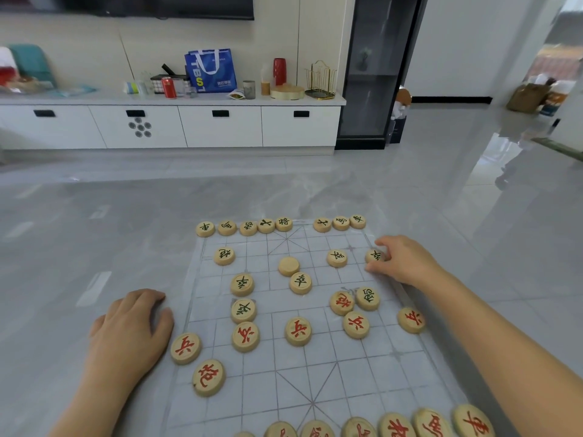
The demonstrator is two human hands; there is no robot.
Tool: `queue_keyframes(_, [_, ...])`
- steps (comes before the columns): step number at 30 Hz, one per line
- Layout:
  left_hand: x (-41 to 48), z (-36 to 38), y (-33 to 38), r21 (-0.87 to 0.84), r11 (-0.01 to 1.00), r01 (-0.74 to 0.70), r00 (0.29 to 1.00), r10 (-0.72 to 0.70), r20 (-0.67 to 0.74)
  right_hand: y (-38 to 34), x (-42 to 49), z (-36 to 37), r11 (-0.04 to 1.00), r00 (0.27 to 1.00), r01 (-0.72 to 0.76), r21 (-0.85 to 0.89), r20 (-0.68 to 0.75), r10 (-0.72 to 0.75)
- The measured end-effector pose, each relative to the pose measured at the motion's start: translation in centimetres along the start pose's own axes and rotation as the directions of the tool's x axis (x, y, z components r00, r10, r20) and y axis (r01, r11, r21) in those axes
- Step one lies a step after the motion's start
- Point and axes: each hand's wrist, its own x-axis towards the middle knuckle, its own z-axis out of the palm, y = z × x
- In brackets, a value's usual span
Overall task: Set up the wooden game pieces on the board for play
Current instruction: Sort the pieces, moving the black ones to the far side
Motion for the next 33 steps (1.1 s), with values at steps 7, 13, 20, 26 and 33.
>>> queue_keyframes(7, [-0.1,0.0,0.1,-0.004,1.0,0.0,1.0,0.0,0.001,-9.0,-4.1,1.9,0.945,0.941,0.326,0.018,0.087,-0.326])
queue_keyframes(13, [0.0,0.0,0.1,-0.017,1.0,-0.019,1.0,0.019,-0.002,-10.8,-4.6,3.7,0.929,0.931,0.363,-0.076,0.066,-0.359])
queue_keyframes(20, [-0.2,0.1,0.2,-0.024,0.999,-0.021,1.0,0.021,-0.007,-17.2,-4.0,4.1,0.897,0.908,0.416,0.147,-0.012,-0.419])
queue_keyframes(26, [-0.2,0.1,0.1,-0.012,0.999,-0.04,0.999,0.039,-0.022,-24.7,-3.4,7.4,0.855,0.855,0.518,0.033,-0.01,-0.518])
queue_keyframes(33, [-0.3,0.2,0.0,-0.007,0.999,-0.042,0.999,0.041,-0.027,-26.3,-2.7,10.5,0.813,0.831,0.548,-0.197,0.015,-0.556])
